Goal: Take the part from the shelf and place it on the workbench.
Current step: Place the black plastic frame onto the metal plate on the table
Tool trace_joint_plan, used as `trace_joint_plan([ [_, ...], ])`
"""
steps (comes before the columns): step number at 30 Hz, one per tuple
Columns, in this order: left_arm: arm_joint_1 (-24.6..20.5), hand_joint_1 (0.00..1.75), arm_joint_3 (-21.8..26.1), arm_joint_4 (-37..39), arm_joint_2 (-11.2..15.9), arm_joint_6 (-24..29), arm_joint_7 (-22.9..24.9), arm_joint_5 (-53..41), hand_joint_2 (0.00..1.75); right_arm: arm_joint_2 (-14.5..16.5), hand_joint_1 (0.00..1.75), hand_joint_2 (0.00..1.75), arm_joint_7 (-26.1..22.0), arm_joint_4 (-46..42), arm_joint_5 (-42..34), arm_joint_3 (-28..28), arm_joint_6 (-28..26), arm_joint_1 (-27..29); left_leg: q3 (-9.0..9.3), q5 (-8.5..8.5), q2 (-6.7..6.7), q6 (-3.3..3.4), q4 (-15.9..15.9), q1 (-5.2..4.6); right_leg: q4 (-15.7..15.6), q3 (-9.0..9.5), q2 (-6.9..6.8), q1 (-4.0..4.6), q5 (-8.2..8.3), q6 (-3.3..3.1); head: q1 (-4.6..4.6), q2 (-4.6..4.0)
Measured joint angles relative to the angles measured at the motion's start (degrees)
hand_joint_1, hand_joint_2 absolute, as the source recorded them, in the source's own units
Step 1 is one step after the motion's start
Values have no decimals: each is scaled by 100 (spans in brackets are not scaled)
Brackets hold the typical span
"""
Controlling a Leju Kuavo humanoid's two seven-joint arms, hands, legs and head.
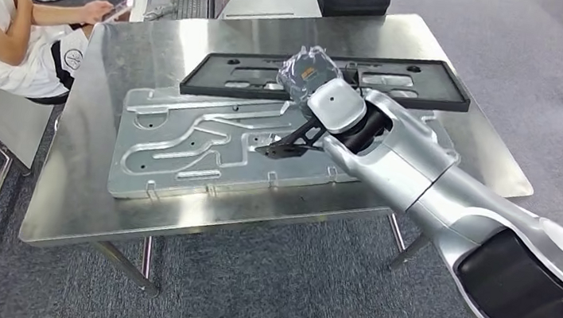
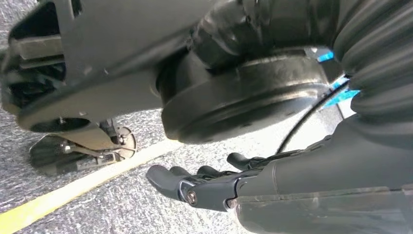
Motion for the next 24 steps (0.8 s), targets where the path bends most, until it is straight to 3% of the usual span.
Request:
trace_joint_plan([
  [3,-4,0,0,0,-1,-1,-1,-2,175,-9,175,175,-6,-4,-1,-2,-1,-1,75,-152,-4,138,-191,1,12,-64,-12,18,-18,72,1,1],
  [5,-3,0,0,0,-7,0,-4,-2,175,-20,175,175,-6,-9,-1,-11,-3,-5,126,-176,-6,221,-254,25,265,-194,-24,22,-150,102,4,1],
  [8,6,0,-1,-1,-13,1,-1,-2,175,-38,175,175,-15,-8,-1,-20,-3,31,217,-242,-4,320,-273,9,1335,-810,-25,23,-484,106,7,0],
  [9,10,0,-1,-1,-15,2,1,0,175,-45,175,175,-19,-5,-1,-20,-2,55,258,-275,-10,339,-270,0,1590,-1000,-26,23,-482,104,7,-1],
  [10,14,0,-1,0,-16,5,2,2,175,-52,175,175,-21,-2,-1,-20,-2,74,307,-316,-20,348,-264,-9,1640,-1100,-26,24,-359,94,8,-1],
  [11,18,0,-1,0,-17,8,2,3,175,-61,175,175,-21,1,-1,-20,-2,81,368,-364,-31,346,-256,-18,1465,-1091,-26,28,-125,75,8,-1],
  [13,35,0,-2,-1,-25,11,2,5,175,-72,175,175,-20,4,-3,-20,-4,76,492,-476,-46,318,-245,-43,795,-883,-29,62,403,3,6,-1],
  [14,44,0,-2,-1,-30,11,1,7,175,-76,175,175,-20,6,-12,-20,-6,69,534,-526,-45,292,-237,-58,509,-763,-32,84,539,-29,6,0],
  [17,48,0,-4,1,-40,12,2,19,175,-69,175,175,-23,9,-57,-22,-12,56,548,-592,-19,208,-240,-54,153,-585,-31,127,434,-72,9,1],
  [20,37,0,-4,1,-37,13,0,25,175,-70,175,175,-17,12,-86,-65,-15,48,471,-709,1,115,-57,-39,30,-465,-22,74,364,-117,3,1],
  [23,4,0,-4,1,-17,13,-10,37,175,-66,175,175,-11,17,-99,-92,-15,47,-80,-1009,0,2,953,-12,1,-344,-24,54,285,-161,-11,2],
  [24,-18,0,-3,1,-7,13,-13,40,175,-66,175,175,-15,19,-104,-92,-14,65,-269,-1030,-1,-23,1234,-7,2,-301,-24,53,252,-161,-10,1],
])
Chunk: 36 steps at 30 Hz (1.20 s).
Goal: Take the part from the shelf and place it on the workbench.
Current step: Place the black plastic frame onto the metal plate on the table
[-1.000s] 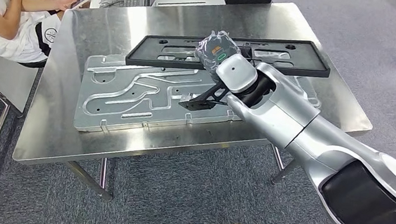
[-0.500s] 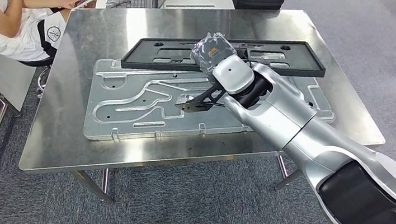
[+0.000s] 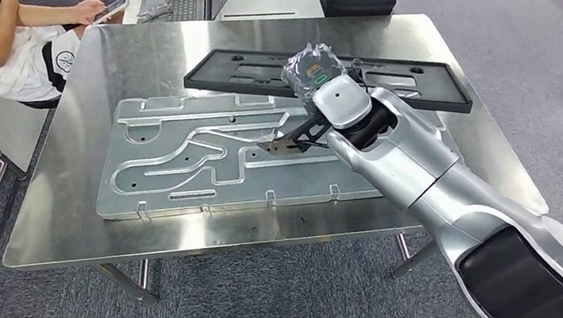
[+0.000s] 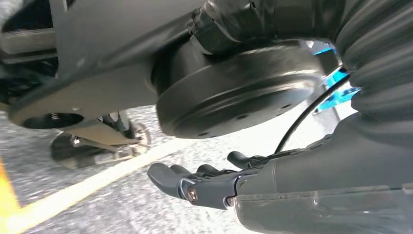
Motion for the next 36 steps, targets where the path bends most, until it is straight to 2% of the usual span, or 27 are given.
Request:
trace_joint_plan([
  [1,-16,0,1,0,9,-1,-2,0,175,0,175,175,-4,1,-3,0,1,20,-109,83,1,-14,99,4,1,49,1,-2,-37,4,0,0],
  [2,-21,0,1,0,13,-1,-2,0,175,0,175,175,-7,2,-4,0,1,35,-120,286,3,-20,-21,9,3,106,3,-7,-77,14,-1,-1],
  [4,-4,0,0,0,15,1,2,0,175,-1,175,175,-4,2,-4,0,-2,39,50,807,9,-8,-654,19,3,216,9,-15,-155,50,2,-1],
  [5,9,0,-1,0,15,1,3,0,175,-1,175,175,1,4,-4,0,-5,36,151,977,11,10,-951,9,4,244,15,-11,-183,75,1,-1],
  [6,20,0,-1,0,15,1,5,0,175,-2,175,175,5,5,-7,0,-9,33,232,1024,11,43,-1162,-4,4,247,19,-5,-196,103,3,-1],
  [8,24,0,-1,0,15,-1,7,6,175,-11,175,175,8,8,-14,-1,-14,32,305,928,9,128,-1344,-33,3,201,19,10,-195,155,2,0],
  [10,21,0,-1,0,11,-1,2,17,175,-25,175,175,-2,5,-22,-11,-13,26,351,877,7,210,-1454,-5,38,156,1,17,-226,208,5,0],
  [11,20,0,-1,0,9,-1,0,22,175,-32,175,175,-7,4,-24,-20,-12,15,373,878,5,246,-1484,8,153,97,-6,17,-290,229,8,-1],
  [12,21,0,-1,0,7,-1,-1,27,175,-40,175,175,-13,2,-26,-27,-10,5,404,874,5,282,-1512,18,390,-27,-9,17,-400,242,9,-1],
  [14,26,0,-1,0,7,-2,3,47,175,-59,175,175,-28,3,-28,-33,-7,3,451,836,9,340,-1519,6,1132,-444,-9,11,-653,250,11,-2],
  [15,31,0,-1,0,7,-2,4,63,175,-71,175,175,-35,4,-30,-33,-5,17,482,810,6,357,-1516,1,1453,-651,-9,10,-705,251,11,-2],
  [16,36,0,-1,0,7,-3,5,80,175,-84,175,175,-42,6,-33,-33,-3,33,521,777,0,366,-1512,-2,1604,-784,-9,9,-651,249,11,-2],
  [17,41,0,0,0,6,-3,5,95,175,-97,175,175,-43,8,-38,-33,-3,43,569,738,-11,365,-1504,-3,1539,-815,-9,10,-482,240,11,-2],
  [19,54,0,1,0,4,-3,4,117,175,-122,175,175,-44,8,-57,-33,-9,48,683,635,-31,341,-1489,-6,889,-605,-10,18,29,198,11,-2],
  [20,59,0,1,0,1,-3,5,125,175,-133,175,175,-44,8,-75,-33,-17,48,727,582,-34,315,-1476,-18,561,-466,-11,33,204,176,13,-2],
  [21,65,0,1,0,-2,-2,5,133,175,-142,175,175,-46,7,-93,-33,-24,48,749,542,-33,287,-1465,-25,298,-344,-12,48,262,155,15,-2],
  [23,69,0,1,0,-8,-1,5,140,175,-149,175,175,-50,5,-129,-33,-44,60,751,509,-23,235,-1464,-39,132,-249,-9,75,178,133,20,-1],
  [25,66,0,1,0,-8,3,5,160,175,-168,175,175,-40,-7,-178,-49,-78,94,767,469,-13,185,-1456,-40,65,-193,-3,51,129,104,21,-1],
  [26,68,0,2,0,-7,6,4,174,175,-184,175,175,-33,-14,-207,-74,-109,123,734,409,-9,152,-1354,-38,34,-150,-5,32,117,83,19,-1],
  [28,65,0,4,0,2,14,-3,200,175,-227,175,175,-24,-25,-243,-133,-187,216,468,176,-4,87,-811,-21,-9,-64,-10,2,84,40,14,-1],
  [30,28,0,10,0,14,18,-12,206,175,-287,175,175,-30,-25,-256,-157,-249,382,40,-35,-4,39,-62,-10,-14,-3,-14,-1,38,19,12,0],
  [31,9,0,13,0,21,20,-13,210,175,-325,175,175,-34,-24,-265,-157,-264,482,-99,-19,-4,26,135,-8,-13,31,-15,-1,12,19,11,0],
  [32,-3,0,15,0,25,23,-12,214,175,-358,175,175,-39,-24,-275,-157,-270,572,-144,109,-3,19,123,-4,-9,64,-14,-2,-13,23,12,0],
  [33,-4,0,16,0,28,28,-9,218,175,-387,175,175,-41,-24,-284,-158,-274,636,-81,346,0,20,-122,3,-2,96,-7,-6,-39,29,12,-1],
  [34,6,0,16,0,28,34,-6,221,175,-407,175,175,-41,-23,-290,-159,-278,671,33,610,2,29,-502,12,7,120,4,-9,-64,43,12,-1],
  [35,19,0,16,0,27,39,-2,223,175,-423,175,175,-41,-23,-292,-161,-285,686,151,811,4,42,-842,8,16,129,20,-4,-82,62,12,-1],
  [36,30,0,16,0,27,46,4,227,175,-438,175,175,-41,-23,-297,-162,-294,691,251,925,3,69,-1119,1,24,121,36,2,-89,84,13,-1],
])
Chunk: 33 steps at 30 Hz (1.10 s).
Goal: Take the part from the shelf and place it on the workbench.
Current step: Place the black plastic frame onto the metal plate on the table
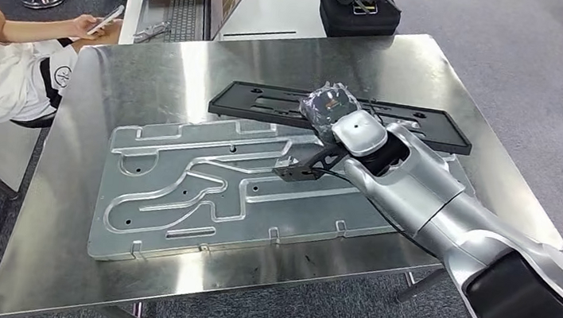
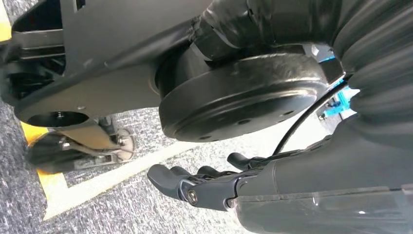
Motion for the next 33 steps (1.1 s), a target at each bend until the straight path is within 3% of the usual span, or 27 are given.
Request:
trace_joint_plan([
  [3,3,0,0,0,-1,15,16,20,175,-65,175,175,0,0,-25,-9,-23,33,90,-57,-10,106,-274,-17,-6,-64,11,21,22,78,1,1],
  [5,2,0,1,0,-4,17,8,28,175,-136,175,175,4,-1,-34,-50,-40,70,117,-49,-13,180,-349,10,75,-114,-8,18,-46,128,5,0],
  [7,3,0,1,0,-10,16,-5,34,175,-211,175,175,9,-4,-58,-125,-73,102,152,-34,-9,251,-399,23,561,-342,-16,9,-310,159,9,-1],
  [9,8,0,1,0,-13,15,-10,39,175,-292,175,175,11,-12,-98,-196,-101,171,165,-48,-10,290,-398,14,1302,-716,-17,5,-590,184,10,-1],
  [10,10,0,1,0,-14,15,-10,41,175,-345,175,175,11,-16,-118,-223,-107,224,174,-59,-16,299,-391,12,1528,-849,-17,3,-617,194,10,-1],
  [11,12,0,0,0,-14,17,-11,42,175,-399,175,175,10,-21,-132,-248,-111,278,186,-74,-26,303,-379,11,1563,-896,-18,0,-539,198,10,-1],
  [13,13,0,-1,0,-17,28,-10,53,175,-509,175,175,8,-57,-155,-303,-115,363,221,-128,-44,291,-335,10,1015,-691,-20,-2,-121,180,10,-1],
  [15,15,0,-2,0,-20,47,-7,75,175,-600,175,175,7,-117,-181,-378,-126,408,227,-196,-44,252,-280,-9,353,-386,-20,22,144,147,11,0],
  [18,15,0,-6,0,-20,82,-4,96,175,-691,175,175,7,-200,-214,-456,-134,471,207,-233,-36,185,-252,-34,87,-269,-17,47,111,108,10,1],
  [21,14,0,-10,1,-13,104,-5,98,175,-757,175,175,14,-269,-216,-515,-113,509,140,-398,-25,108,-52,-33,44,-218,-23,-7,105,38,9,2],
  [24,-16,0,-13,1,-5,110,-10,94,175,-770,44,44,16,-311,-216,-553,-100,515,-310,-852,-19,41,954,-17,32,-176,-26,-16,83,-22,7,0],
  [25,-34,0,-13,1,-3,109,-11,86,175,-770,0,0,16,-320,-216,-555,-96,524,-453,-930,-18,29,1246,-15,35,-165,-25,-14,73,-26,7,0],
  [26,-48,0,-13,0,-2,109,-13,68,175,-771,0,0,16,-331,-215,-555,-92,532,-515,-900,-17,26,1355,-14,38,-152,-24,-13,62,-26,7,0],
  [27,-53,0,-13,1,-1,115,-13,46,175,-772,0,0,17,-345,-215,-557,-89,537,-472,-760,-15,31,1241,-13,43,-135,-21,-13,51,-23,7,0],
  [30,-17,0,-16,2,-1,154,-8,8,175,-783,0,0,37,-402,-213,-575,-73,530,-15,-175,-11,89,196,-20,55,-82,-11,-4,9,11,8,-1],
  [31,-4,0,-17,2,-1,164,-7,13,175,-796,0,0,42,-419,-213,-582,-67,528,98,-115,-14,116,-63,-31,57,-87,-9,5,9,34,8,-1],
  [33,10,0,-17,1,-1,179,-9,29,175,-845,0,0,44,-457,-210,-598,-49,529,154,-149,-24,155,-223,-52,49,-116,-15,16,31,83,8,0],
])
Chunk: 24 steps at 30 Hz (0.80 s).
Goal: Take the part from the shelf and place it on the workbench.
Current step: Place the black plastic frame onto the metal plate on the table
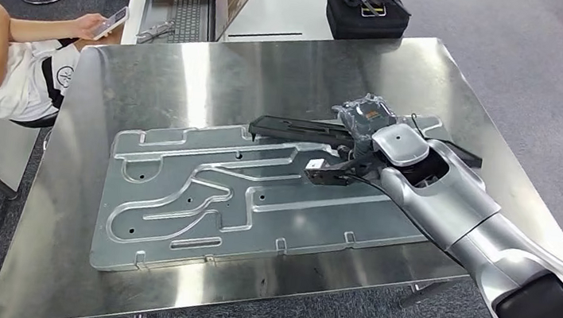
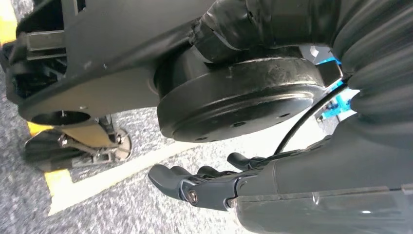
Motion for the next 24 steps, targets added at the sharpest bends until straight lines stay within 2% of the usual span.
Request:
trace_joint_plan([
  [2,1,0,0,-1,-2,18,-13,1,175,-58,0,0,-1,-55,5,-22,17,2,27,10,-4,56,-77,28,11,-17,-12,3,-17,59,1,1],
  [4,1,0,-1,-1,-4,27,-32,2,87,-110,0,0,-4,-102,9,-45,24,-4,66,45,3,123,-144,55,305,-139,-17,0,-206,111,3,0],
  [6,12,0,-2,-1,-5,32,-53,3,0,-171,0,0,-7,-124,9,-55,29,18,74,48,8,161,-152,49,978,-457,-17,-11,-517,148,3,-1],
  [7,23,0,-2,-1,-6,33,-68,4,0,-207,0,0,-7,-128,9,-55,31,40,74,44,8,167,-146,47,1302,-624,-18,-13,-618,164,3,-1],
  [8,34,0,-2,-1,-7,33,-80,5,0,-237,0,0,-7,-132,9,-55,33,62,75,38,7,170,-138,47,1464,-719,-18,-15,-617,175,4,-1],
  [9,44,0,-3,-1,-8,33,-91,4,0,-264,0,0,-7,-139,8,-57,34,77,78,28,5,169,-124,47,1422,-716,-19,-18,-511,179,4,-1],
  [11,50,0,-5,-1,-13,32,-103,-5,0,-304,0,0,-7,-167,5,-75,34,80,87,-12,3,150,-81,47,783,-430,-21,-22,-131,161,4,-1],
  [13,56,0,-7,-1,-17,29,-109,-13,0,-333,0,0,-6,-196,2,-102,39,71,67,-51,0,110,-28,27,193,-151,-21,3,62,127,4,0],
  [15,70,0,-8,-1,-18,27,-111,-15,0,-350,0,0,-5,-208,1,-113,49,66,45,-53,-3,62,-9,10,66,-97,-14,31,50,87,5,1],
  [17,84,0,-9,0,-15,28,-111,-16,0,-358,0,0,-4,-218,1,-114,58,65,38,-76,-4,13,4,6,37,-96,-19,2,78,30,4,1],
  [18,86,0,-10,1,-14,26,-111,-16,0,-361,0,0,-4,-226,1,-116,60,61,8,-152,-1,-18,84,7,16,-91,-28,-16,100,-4,3,0],
  [20,88,0,-11,1,-13,18,-109,-16,0,-364,0,0,-4,-242,1,-120,64,49,-180,-482,5,-79,554,27,-13,-97,-44,-33,131,-59,2,0],
  [22,88,0,-11,1,-13,4,-105,-16,0,-366,0,0,-7,-248,1,-123,69,46,-475,-828,9,-127,1281,48,-9,-135,-52,-29,152,-84,3,0],
  [23,87,0,-11,1,-13,0,-103,-16,0,-366,0,0,-8,-249,1,-123,74,48,-553,-886,9,-140,1497,56,-2,-157,-54,-27,165,-87,2,0],
  [24,85,0,-11,1,-13,-4,-101,-16,0,-366,0,0,-9,-251,1,-123,78,50,-530,-838,10,-144,1504,61,7,-177,-55,-26,178,-84,3,-1],
])
